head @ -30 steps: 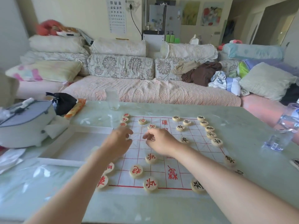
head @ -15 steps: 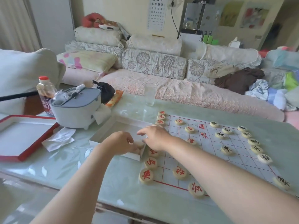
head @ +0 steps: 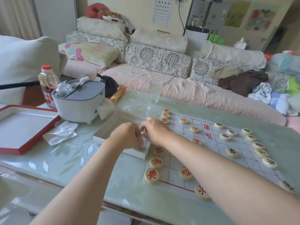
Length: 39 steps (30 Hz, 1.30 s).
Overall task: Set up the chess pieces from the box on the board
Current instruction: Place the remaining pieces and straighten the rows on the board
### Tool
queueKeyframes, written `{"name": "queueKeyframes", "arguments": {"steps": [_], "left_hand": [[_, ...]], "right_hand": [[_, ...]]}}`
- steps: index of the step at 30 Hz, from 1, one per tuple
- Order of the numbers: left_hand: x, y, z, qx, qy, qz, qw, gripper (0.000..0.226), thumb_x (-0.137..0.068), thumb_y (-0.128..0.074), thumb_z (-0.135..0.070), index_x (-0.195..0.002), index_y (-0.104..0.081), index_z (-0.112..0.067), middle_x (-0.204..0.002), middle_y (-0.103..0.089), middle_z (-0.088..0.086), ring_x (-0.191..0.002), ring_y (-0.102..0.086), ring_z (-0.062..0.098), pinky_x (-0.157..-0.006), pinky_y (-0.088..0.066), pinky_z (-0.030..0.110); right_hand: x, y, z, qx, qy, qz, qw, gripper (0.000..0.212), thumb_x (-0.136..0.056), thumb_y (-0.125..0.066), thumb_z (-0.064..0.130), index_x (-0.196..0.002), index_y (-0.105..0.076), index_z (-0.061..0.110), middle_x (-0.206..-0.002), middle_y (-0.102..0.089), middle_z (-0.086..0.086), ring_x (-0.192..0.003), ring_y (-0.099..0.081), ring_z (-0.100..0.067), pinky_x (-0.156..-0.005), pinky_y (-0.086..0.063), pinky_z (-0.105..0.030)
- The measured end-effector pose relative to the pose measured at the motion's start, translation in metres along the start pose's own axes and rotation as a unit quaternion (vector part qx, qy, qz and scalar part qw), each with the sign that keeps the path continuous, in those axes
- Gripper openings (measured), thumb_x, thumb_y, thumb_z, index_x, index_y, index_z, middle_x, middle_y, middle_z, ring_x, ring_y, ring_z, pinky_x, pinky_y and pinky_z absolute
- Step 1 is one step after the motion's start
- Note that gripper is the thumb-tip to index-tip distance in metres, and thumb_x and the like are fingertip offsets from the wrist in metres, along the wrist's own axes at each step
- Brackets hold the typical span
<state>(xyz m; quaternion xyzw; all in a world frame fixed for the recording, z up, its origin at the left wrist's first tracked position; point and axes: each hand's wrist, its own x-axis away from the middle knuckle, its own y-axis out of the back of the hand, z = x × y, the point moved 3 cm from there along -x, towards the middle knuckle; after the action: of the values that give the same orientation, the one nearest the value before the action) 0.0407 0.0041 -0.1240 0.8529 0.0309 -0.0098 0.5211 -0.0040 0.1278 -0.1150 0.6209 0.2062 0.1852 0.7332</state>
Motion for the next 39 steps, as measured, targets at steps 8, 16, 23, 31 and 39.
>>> {"name": "queueKeyframes", "arguments": {"steps": [8,16,23,31,39], "left_hand": [[0.002,0.001,0.020,-0.011,-0.002,0.019,1.000,0.015,-0.077,-0.072,-0.032,-0.088,-0.066,-0.025,-0.099,-0.062,-0.005,-0.086,-0.057,0.016,-0.074,-0.051,0.026],[0.007,0.023,0.031,0.003,0.012,0.060,0.998,0.047,-0.083,-0.043,0.005,-0.107,-0.066,-0.028,-0.109,-0.060,-0.007,-0.099,-0.057,0.015,-0.084,-0.050,0.026],[0.001,0.006,0.026,0.013,0.032,0.087,0.996,0.038,-0.079,-0.062,-0.028,-0.117,-0.060,-0.031,-0.114,-0.058,-0.008,-0.097,-0.055,0.013,-0.083,-0.049,0.027],[-0.003,-0.004,0.004,-0.078,0.027,0.082,0.993,0.030,-0.078,-0.061,-0.032,-0.105,-0.065,-0.022,-0.105,-0.063,-0.002,-0.089,-0.057,0.020,-0.067,-0.045,0.024],[-0.016,0.004,-0.048,0.013,-0.039,-0.016,0.999,0.032,-0.085,-0.059,-0.027,-0.114,-0.062,-0.013,-0.112,-0.059,0.006,-0.096,-0.053,0.020,-0.078,-0.044,0.024]], "right_hand": [[0.009,-0.007,-0.004,-0.004,0.010,0.018,1.000,0.018,-0.082,-0.070,0.034,-0.100,-0.070,0.037,-0.105,-0.059,0.009,-0.114,-0.051,-0.020,-0.098,-0.035,-0.034],[0.014,0.002,-0.011,-0.065,-0.033,0.066,0.995,0.055,-0.080,-0.064,0.033,-0.134,-0.050,0.036,-0.126,-0.057,0.011,-0.126,-0.042,-0.015,-0.109,-0.028,-0.038],[0.008,-0.017,-0.007,0.012,-0.045,0.096,0.994,0.052,-0.086,-0.054,0.034,-0.137,-0.048,0.037,-0.135,-0.055,0.007,-0.134,-0.034,-0.021,-0.108,-0.018,-0.040],[0.015,-0.010,-0.007,-0.040,-0.025,0.036,0.998,0.054,-0.088,-0.057,0.021,-0.140,-0.043,0.026,-0.136,-0.053,0.000,-0.130,-0.043,-0.023,-0.109,-0.027,-0.041],[0.017,0.029,-0.072,-0.201,-0.108,-0.100,0.969,0.039,-0.083,-0.075,0.030,-0.116,-0.058,0.021,-0.116,-0.058,0.002,-0.103,-0.056,-0.016,-0.078,-0.038,-0.023]]}}
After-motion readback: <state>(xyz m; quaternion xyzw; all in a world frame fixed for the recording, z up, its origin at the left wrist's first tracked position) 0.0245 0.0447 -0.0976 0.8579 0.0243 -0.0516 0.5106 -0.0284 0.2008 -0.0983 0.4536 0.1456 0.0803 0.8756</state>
